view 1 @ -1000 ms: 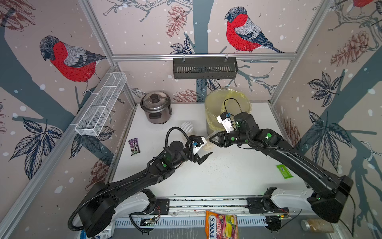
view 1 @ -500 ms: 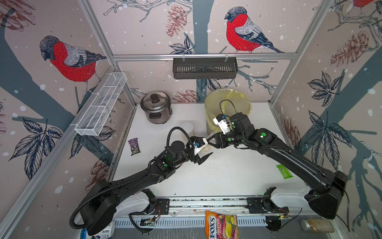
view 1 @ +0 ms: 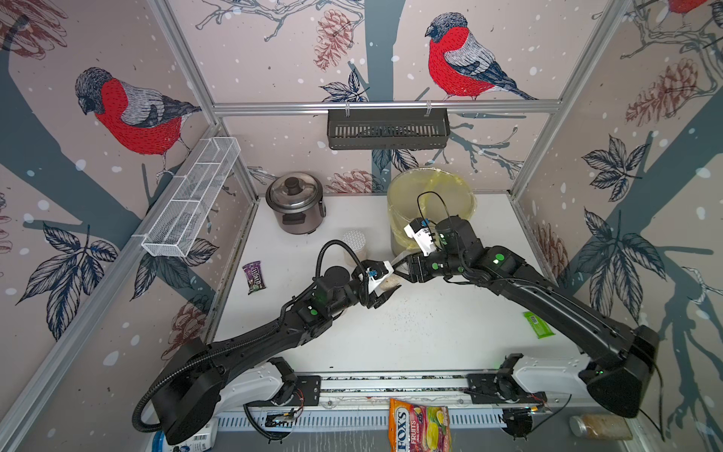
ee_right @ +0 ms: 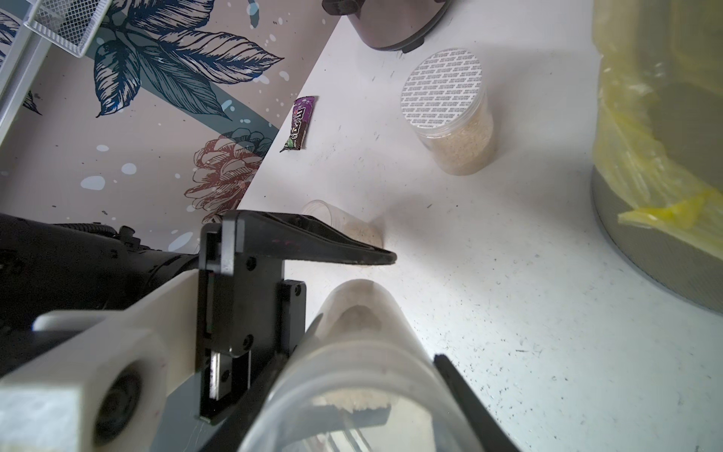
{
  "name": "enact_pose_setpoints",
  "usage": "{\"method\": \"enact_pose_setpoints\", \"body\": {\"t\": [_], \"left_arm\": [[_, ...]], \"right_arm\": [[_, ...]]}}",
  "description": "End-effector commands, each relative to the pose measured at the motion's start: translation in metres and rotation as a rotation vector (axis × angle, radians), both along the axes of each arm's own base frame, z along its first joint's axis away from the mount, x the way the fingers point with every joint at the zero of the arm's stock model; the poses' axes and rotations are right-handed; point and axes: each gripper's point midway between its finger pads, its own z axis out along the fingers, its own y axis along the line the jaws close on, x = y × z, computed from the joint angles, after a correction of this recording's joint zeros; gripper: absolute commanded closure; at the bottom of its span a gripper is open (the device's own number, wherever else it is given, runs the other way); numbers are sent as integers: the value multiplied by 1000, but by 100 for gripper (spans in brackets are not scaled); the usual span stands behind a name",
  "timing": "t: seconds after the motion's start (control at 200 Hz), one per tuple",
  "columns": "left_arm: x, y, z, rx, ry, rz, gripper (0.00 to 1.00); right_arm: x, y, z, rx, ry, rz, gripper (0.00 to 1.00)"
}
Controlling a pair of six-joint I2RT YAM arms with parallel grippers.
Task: Empty moldy rice from jars
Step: Pick up the jar from the center of the board.
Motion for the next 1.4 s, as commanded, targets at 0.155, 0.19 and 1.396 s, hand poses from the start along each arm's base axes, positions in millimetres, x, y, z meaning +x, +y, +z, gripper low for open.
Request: {"method": "enact_pose_setpoints", "body": {"t": [0.155, 0.19, 1.396], "left_arm": [[-1, -2, 11, -26, -31, -12, 26], [0, -1, 12, -28, -33, -5, 28], [16, 28, 18, -53, -88, 179, 66]], "right_arm": [[-3, 9, 10, 62, -13, 20, 58], [-3, 9, 9, 59, -12, 19, 58], [18, -42, 34, 148, -68, -255, 5]]}}
